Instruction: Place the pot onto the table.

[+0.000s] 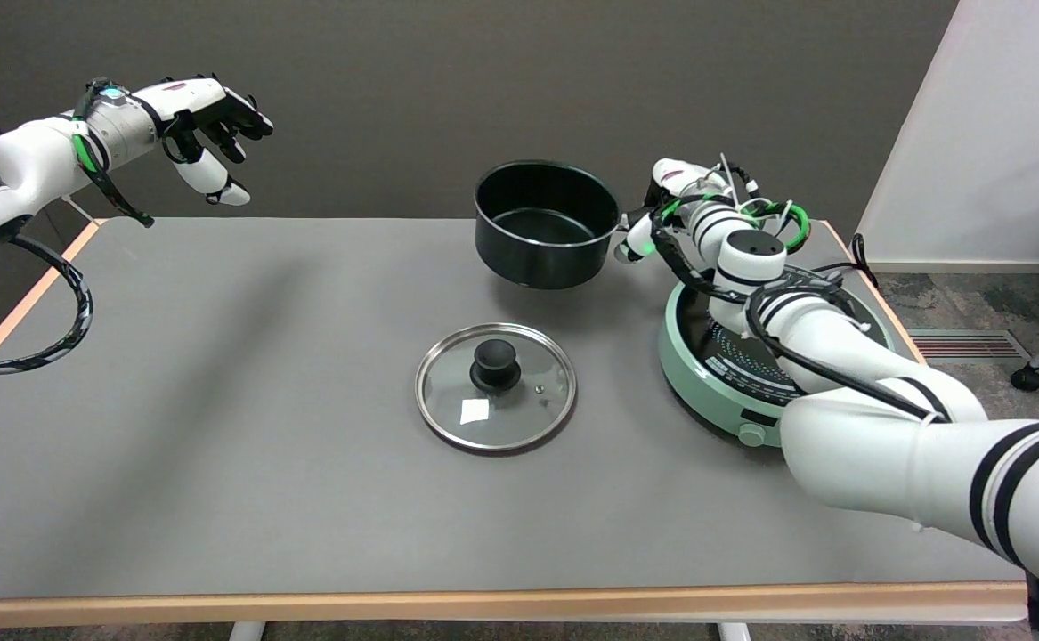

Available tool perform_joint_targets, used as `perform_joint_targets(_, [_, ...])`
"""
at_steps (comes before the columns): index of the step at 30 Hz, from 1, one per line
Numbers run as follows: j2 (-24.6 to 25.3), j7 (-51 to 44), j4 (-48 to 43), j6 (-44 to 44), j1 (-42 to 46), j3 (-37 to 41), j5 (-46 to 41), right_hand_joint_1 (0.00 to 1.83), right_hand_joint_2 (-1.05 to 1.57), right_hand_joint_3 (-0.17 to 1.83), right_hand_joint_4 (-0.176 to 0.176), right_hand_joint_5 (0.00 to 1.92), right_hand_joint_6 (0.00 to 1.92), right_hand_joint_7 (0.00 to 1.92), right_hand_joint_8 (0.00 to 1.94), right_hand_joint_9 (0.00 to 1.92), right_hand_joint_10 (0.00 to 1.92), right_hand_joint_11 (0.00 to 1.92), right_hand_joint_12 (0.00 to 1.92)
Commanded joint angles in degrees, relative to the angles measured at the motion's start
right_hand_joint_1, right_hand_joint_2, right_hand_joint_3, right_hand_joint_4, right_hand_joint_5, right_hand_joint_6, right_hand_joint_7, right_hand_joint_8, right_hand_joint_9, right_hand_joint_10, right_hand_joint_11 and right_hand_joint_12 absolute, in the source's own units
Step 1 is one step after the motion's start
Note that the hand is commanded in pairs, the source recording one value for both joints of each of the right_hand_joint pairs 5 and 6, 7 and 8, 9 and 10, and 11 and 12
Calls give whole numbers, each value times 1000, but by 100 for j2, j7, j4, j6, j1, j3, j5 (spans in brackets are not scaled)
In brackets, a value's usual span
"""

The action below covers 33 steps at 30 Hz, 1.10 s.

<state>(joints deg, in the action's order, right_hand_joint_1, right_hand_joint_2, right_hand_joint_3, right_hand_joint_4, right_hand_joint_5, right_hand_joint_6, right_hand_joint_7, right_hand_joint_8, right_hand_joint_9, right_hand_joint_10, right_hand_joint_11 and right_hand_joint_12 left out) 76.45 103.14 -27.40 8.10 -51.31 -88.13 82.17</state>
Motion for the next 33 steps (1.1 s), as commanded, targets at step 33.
perform_joint_targets(33, [463, 742, 130, 21, 119, -167, 1610, 1060, 1202, 487, -15, 1920, 1920, 1920, 1920, 1920, 1920, 1920, 1920])
